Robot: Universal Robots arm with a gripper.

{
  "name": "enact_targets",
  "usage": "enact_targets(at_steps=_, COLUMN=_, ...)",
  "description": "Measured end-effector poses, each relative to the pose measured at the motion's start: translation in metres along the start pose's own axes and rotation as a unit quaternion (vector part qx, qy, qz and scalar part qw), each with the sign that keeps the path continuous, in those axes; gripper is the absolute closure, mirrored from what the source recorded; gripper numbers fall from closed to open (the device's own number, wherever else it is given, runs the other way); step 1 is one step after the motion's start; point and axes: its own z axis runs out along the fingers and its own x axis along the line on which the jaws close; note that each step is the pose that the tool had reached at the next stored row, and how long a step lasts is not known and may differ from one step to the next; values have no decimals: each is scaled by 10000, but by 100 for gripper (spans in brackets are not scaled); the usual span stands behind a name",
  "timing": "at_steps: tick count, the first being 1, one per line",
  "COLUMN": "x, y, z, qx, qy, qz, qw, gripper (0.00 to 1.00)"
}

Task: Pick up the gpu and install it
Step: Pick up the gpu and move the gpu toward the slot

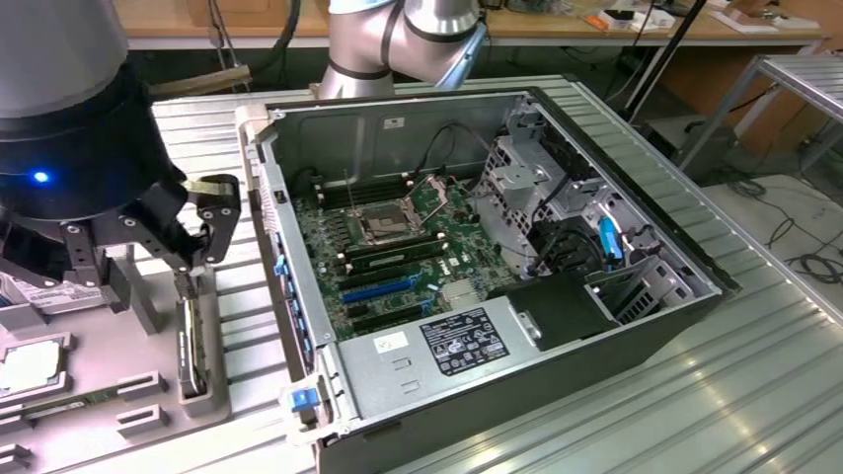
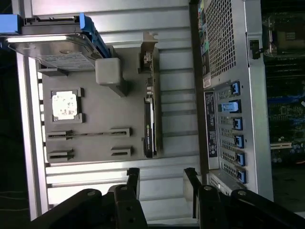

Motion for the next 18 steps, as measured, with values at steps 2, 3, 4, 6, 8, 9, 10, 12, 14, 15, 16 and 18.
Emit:
enact_targets(at_steps=2, x=3, y=-7, z=126, qx=0, qy=1, qz=0, qw=10000, gripper=50)
enact_targets(at_steps=3, x=3, y=-7, z=126, qx=1, qy=1, qz=0, qw=10000, gripper=50)
enact_targets(at_steps=4, x=4, y=-4, z=138, qx=1, qy=1, qz=0, qw=10000, gripper=50)
enact_targets(at_steps=6, x=4, y=-4, z=139, qx=1, qy=1, qz=0, qw=10000, gripper=50)
enact_targets(at_steps=8, x=4, y=-4, z=139, qx=1, qy=1, qz=0, qw=10000, gripper=50)
enact_targets(at_steps=9, x=4, y=-4, z=139, qx=1, qy=1, qz=0, qw=10000, gripper=50)
enact_targets(at_steps=10, x=4, y=1, z=141, qx=-1, qy=-1, qz=0, qw=10000, gripper=50)
enact_targets(at_steps=12, x=4, y=3, z=140, qx=0, qy=0, qz=0, qw=10000, gripper=50)
enact_targets(at_steps=14, x=4, y=3, z=140, qx=0, qy=0, qz=0, qw=10000, gripper=50)
enact_targets(at_steps=15, x=4, y=3, z=140, qx=0, qy=1, qz=0, qw=10000, gripper=50)
enact_targets(at_steps=16, x=4, y=4, z=140, qx=0, qy=1, qz=0, qw=10000, gripper=50)
enact_targets(at_steps=18, x=4, y=3, z=140, qx=1, qy=1, qz=0, qw=10000, gripper=50)
